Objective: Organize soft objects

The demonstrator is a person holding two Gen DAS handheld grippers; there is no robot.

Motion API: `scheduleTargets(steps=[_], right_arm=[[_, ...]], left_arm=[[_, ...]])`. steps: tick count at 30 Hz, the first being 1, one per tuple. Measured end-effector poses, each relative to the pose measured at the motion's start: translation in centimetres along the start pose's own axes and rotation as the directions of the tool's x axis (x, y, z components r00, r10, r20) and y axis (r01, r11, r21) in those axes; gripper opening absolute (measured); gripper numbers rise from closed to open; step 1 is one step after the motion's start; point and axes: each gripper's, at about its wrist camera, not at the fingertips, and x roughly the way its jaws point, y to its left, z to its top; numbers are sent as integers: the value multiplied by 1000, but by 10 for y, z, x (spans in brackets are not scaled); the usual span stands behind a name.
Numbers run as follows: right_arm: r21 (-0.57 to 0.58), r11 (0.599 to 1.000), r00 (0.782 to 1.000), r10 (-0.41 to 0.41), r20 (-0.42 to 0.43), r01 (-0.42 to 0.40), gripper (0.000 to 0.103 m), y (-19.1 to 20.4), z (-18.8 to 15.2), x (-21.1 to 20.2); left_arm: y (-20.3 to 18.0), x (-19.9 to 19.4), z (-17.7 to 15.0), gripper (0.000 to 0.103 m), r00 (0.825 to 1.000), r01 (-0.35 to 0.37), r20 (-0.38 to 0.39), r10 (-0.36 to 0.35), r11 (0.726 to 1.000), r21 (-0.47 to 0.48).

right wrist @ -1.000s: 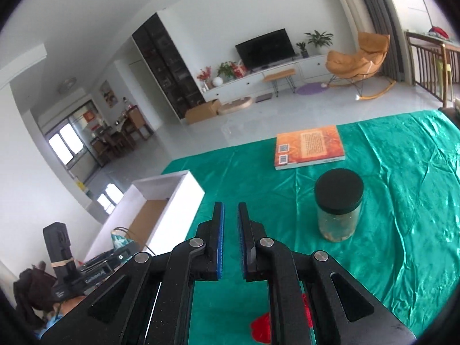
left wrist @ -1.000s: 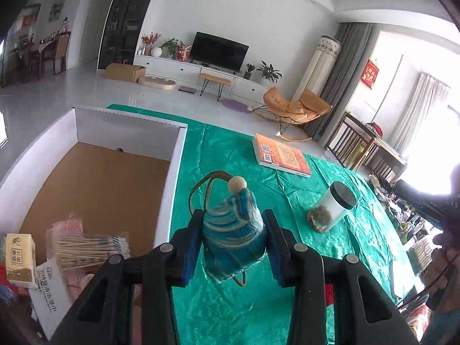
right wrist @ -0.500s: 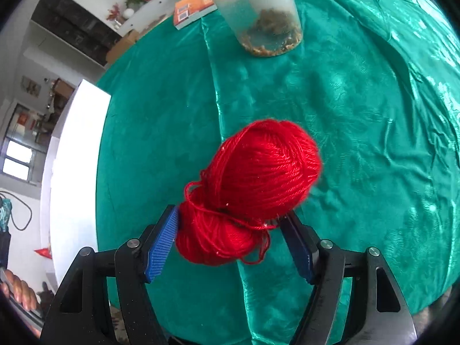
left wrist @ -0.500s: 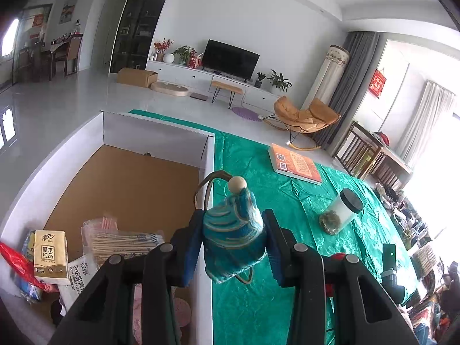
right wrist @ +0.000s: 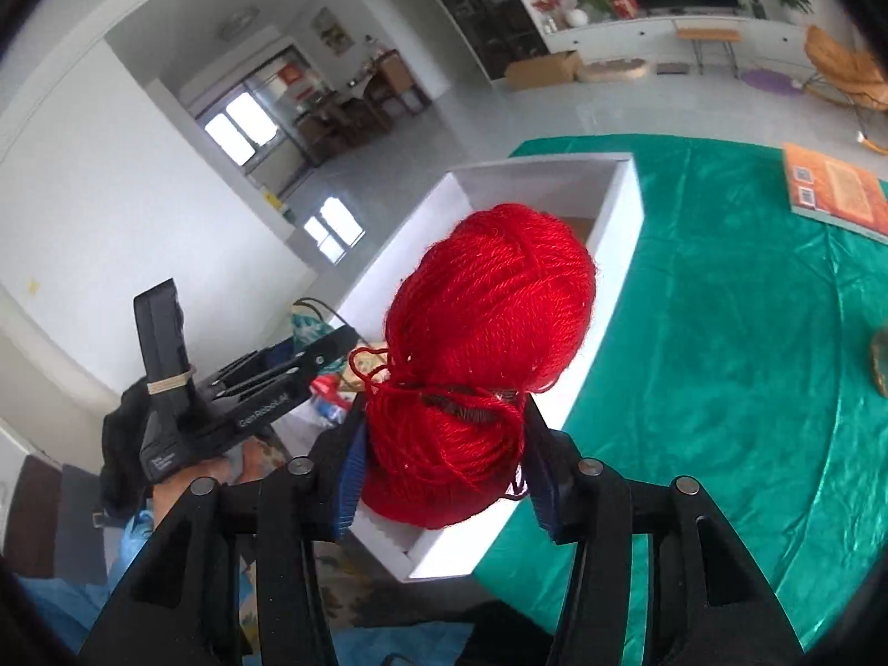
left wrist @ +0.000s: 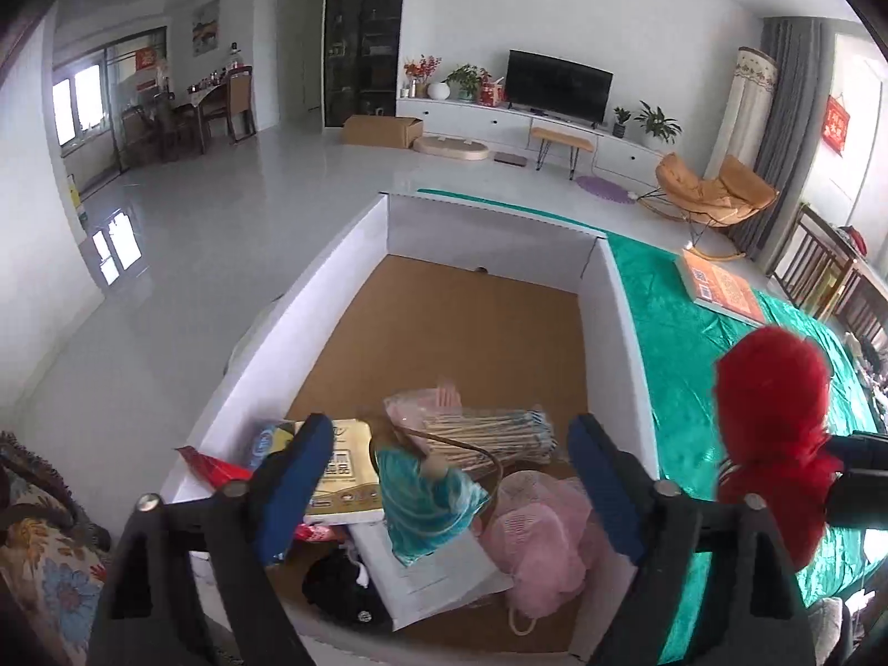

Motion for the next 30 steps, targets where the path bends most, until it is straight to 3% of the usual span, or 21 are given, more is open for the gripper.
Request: scheduleTargets(steps=[1, 3, 7, 11, 14, 18, 23, 30], right_arm=[[-9, 1000, 999, 19, -35, -20, 80, 10, 1, 16], [-15, 999, 996, 30, -85, -31, 81, 19, -1, 39], [-7, 1000, 997, 10, -71, -11, 81, 13, -6, 45], [-80, 986, 988, -149, -39, 145, 81, 19, -1, 38], [-166, 955, 967, -252, -25, 244, 81, 29, -4, 40], [-256, 914, 946, -324, 3, 314, 81, 43, -13, 42], [-294, 890, 931, -364, 3, 349, 80, 46, -19, 44], [-294, 887, 929, -370, 10, 356, 80, 47, -22, 39]], left_arm=[[3, -3, -2, 99, 1000, -22, 19, 22, 1000, -5], [8, -8, -3, 99, 998, -56, 39, 56, 998, -1], [8, -13, -3, 99, 979, -193, 68, 191, 981, 34], [2, -16, -9, 100, 942, -332, 53, 332, 943, 1], [-11, -15, -16, 100, 940, -339, 1, 340, 939, 61], [-26, -21, -23, 100, 928, -372, 10, 373, 924, 91], [-34, -30, -23, 100, 927, -375, 32, 373, 923, 92], [-37, -32, -23, 100, 925, -381, 31, 379, 921, 86]])
